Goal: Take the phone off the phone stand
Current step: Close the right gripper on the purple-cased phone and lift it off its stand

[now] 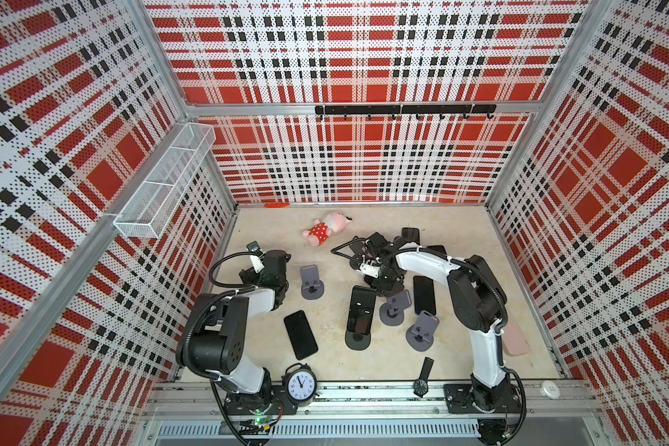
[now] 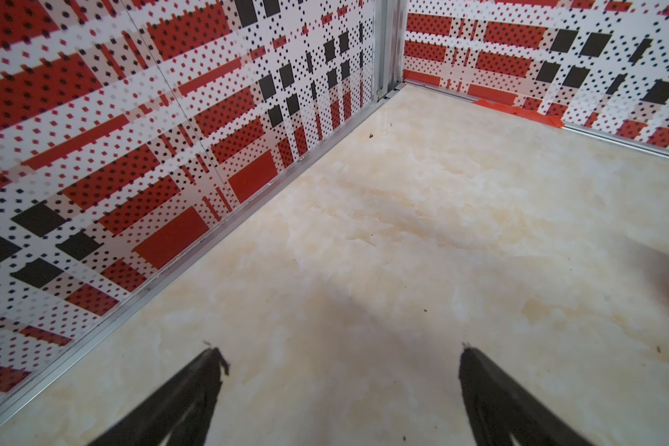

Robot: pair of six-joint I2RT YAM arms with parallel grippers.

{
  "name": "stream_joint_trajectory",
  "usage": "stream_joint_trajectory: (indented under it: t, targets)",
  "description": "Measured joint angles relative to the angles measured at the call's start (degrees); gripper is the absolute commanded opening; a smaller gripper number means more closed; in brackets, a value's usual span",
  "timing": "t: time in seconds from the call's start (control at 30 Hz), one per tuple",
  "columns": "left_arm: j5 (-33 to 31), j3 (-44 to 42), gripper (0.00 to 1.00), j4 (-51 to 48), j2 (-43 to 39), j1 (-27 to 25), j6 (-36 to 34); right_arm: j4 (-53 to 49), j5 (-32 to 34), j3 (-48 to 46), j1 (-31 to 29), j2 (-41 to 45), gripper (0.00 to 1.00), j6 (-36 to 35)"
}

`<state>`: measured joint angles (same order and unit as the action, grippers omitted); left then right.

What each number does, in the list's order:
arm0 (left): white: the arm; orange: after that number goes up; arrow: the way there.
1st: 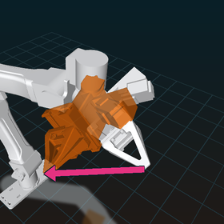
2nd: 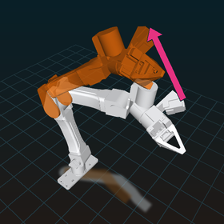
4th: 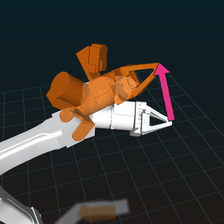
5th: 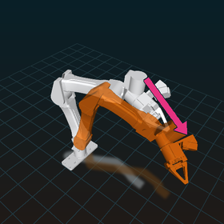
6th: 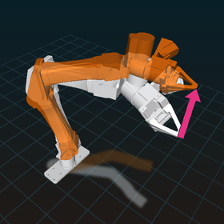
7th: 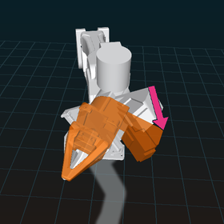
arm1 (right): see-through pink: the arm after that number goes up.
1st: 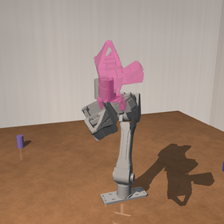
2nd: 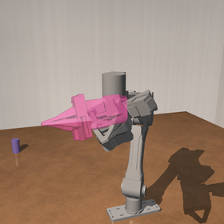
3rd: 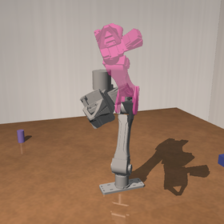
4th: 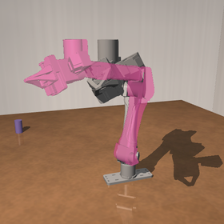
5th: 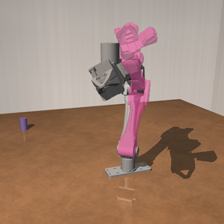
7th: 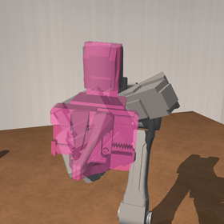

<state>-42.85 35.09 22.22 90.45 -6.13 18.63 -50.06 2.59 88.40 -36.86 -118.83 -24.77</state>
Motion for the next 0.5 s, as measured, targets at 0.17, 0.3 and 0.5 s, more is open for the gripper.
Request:
stream_joint_trajectory:
  t: [0.17, 0.3, 0.5]
  targets:
    - [0.0, 0.0, 0.98, 0.0, 0.0, 0.07, 0.07, -0.28, -0.26, 0.2, -0.02, -1.01, 0.72, -0.28]
    - [0.0, 0.0, 0.98, -0.02, 0.0, 0.11, 0.17, -0.31, -0.28, 0.28, -0.11, -1.29, 0.73, -0.72]
    - [0.0, 0.0, 0.98, -0.02, 0.0, 0.13, 0.2, -0.17, -0.33, 0.26, -0.11, -1.31, 0.73, -1.38]
